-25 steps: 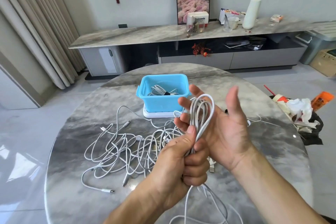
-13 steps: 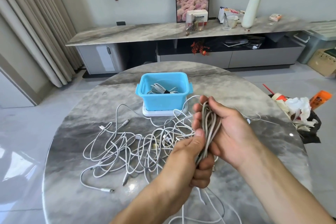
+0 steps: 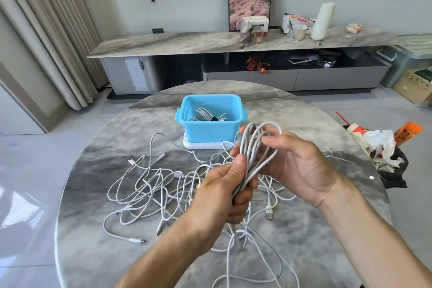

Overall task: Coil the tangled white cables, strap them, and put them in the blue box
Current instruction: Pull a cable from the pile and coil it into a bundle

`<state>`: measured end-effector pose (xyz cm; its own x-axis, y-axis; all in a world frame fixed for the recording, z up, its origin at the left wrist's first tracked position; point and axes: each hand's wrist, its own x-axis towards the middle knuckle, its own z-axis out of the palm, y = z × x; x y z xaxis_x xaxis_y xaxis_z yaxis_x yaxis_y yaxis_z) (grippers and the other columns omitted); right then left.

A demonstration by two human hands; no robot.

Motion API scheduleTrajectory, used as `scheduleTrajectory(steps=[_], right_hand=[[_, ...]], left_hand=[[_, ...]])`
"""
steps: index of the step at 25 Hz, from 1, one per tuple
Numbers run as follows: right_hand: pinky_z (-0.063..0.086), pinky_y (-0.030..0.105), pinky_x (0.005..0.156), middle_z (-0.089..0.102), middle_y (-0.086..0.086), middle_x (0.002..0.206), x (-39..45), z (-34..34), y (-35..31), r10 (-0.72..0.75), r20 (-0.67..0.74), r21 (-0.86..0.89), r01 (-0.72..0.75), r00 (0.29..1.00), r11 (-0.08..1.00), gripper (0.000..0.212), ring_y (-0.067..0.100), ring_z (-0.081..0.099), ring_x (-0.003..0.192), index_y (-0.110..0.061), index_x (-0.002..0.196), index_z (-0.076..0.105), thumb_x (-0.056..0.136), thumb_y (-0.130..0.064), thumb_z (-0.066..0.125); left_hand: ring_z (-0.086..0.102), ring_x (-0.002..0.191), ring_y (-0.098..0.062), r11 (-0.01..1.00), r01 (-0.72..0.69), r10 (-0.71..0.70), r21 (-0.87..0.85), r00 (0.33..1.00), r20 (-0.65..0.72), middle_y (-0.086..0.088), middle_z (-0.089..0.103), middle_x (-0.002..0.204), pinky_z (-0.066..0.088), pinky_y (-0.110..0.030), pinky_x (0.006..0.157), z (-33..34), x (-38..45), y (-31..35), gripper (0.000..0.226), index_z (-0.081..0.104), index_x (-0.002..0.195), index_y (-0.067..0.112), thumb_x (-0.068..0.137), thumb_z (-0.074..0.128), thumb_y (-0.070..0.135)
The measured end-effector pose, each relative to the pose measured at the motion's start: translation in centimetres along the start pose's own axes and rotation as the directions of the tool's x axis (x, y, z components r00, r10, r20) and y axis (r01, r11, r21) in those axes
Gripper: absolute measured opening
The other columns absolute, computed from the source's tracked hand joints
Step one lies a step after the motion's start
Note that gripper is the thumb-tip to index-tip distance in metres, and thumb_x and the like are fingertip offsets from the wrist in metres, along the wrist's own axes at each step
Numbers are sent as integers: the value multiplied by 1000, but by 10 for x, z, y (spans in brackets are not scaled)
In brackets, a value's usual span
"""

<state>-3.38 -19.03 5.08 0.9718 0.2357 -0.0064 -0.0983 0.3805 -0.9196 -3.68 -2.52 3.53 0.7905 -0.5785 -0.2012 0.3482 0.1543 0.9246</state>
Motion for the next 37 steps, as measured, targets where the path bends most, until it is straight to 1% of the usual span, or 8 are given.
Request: scheduleTrajectory(steps=[8, 12, 15, 21, 24, 31, 34, 37], right_hand=[[51, 31, 58, 67, 21, 74, 2, 6, 4, 6, -287, -145, -49, 958, 988, 14, 25, 62, 61, -5, 67, 64, 73, -14, 56], [53, 35, 70, 66, 16, 66, 0, 23, -4, 75, -445, 124, -22, 893, 992, 9, 29, 64, 68, -1, 52, 49, 56, -7, 43], [55, 32, 58, 46, 6, 49, -4, 25, -14, 76, -502, 309, 97, 862, 946, 19, 24, 58, 50, -14, 38, 35, 55, -6, 33], [26, 27, 42, 33, 7, 44, 6, 34, -3, -47, -494, 131, 128, 868, 983, 15, 21, 30, 39, -15, 37, 34, 50, -7, 36], [20, 27, 42, 33, 7, 42, 10, 36, -6, -119, -508, 48, 166, 853, 985, 19, 20, 27, 37, -17, 32, 36, 49, -9, 39], [54, 46, 84, 40, 4, 51, 8, 19, 6, 244, -265, 442, -107, 933, 890, 27, 27, 52, 53, -10, 87, 57, 86, -37, 58], [60, 33, 62, 57, 3, 63, 14, 18, 7, 129, -328, 499, 55, 936, 865, 20, 17, 60, 53, -11, 107, 62, 97, -25, 51], [37, 18, 34, 47, -3, 58, 17, 20, 6, 40, -425, 436, 166, 904, 885, 18, 6, 42, 39, -12, 100, 61, 101, -21, 46]], left_hand=[[23, 43, -12, 996, 22, -28, 88, 998, 60, -2, 35, 54, 18, -20, 44, -6, -8, 2, 45, 55, 72, 12, 98, 41, 47], [25, 45, -11, 978, -58, 31, 199, 990, 138, 4, 33, 55, 21, -27, 46, 8, -4, -14, 45, 50, 78, 13, 99, 39, 51], [42, 51, -15, 922, -175, 111, 346, 974, 197, 4, 44, 55, 39, -31, 55, 14, 5, -22, 39, 53, 74, 18, 98, 38, 45], [52, 56, -23, 990, 17, -52, 143, 968, 246, -10, 58, 65, 45, -32, 63, 10, 7, -14, 43, 60, 80, 11, 95, 43, 47], [32, 45, -11, 992, -17, 2, 124, 993, 121, -1, 37, 55, 29, -22, 43, 23, 8, -16, 48, 48, 70, 14, 100, 40, 50], [15, 43, -8, 988, -41, 37, 147, 999, 31, 0, 20, 56, 14, -17, 39, 20, 8, -16, 42, 41, 69, 17, 102, 36, 43], [18, 41, -9, 992, -24, 17, 120, 998, 60, -2, 29, 54, 14, -17, 40, 15, 7, -15, 43, 50, 73, 13, 103, 35, 41], [23, 39, -9, 992, -67, 61, 105, 996, 63, -4, 45, 54, 13, -19, 42, 14, 5, -15, 41, 56, 80, 6, 101, 41, 38]])
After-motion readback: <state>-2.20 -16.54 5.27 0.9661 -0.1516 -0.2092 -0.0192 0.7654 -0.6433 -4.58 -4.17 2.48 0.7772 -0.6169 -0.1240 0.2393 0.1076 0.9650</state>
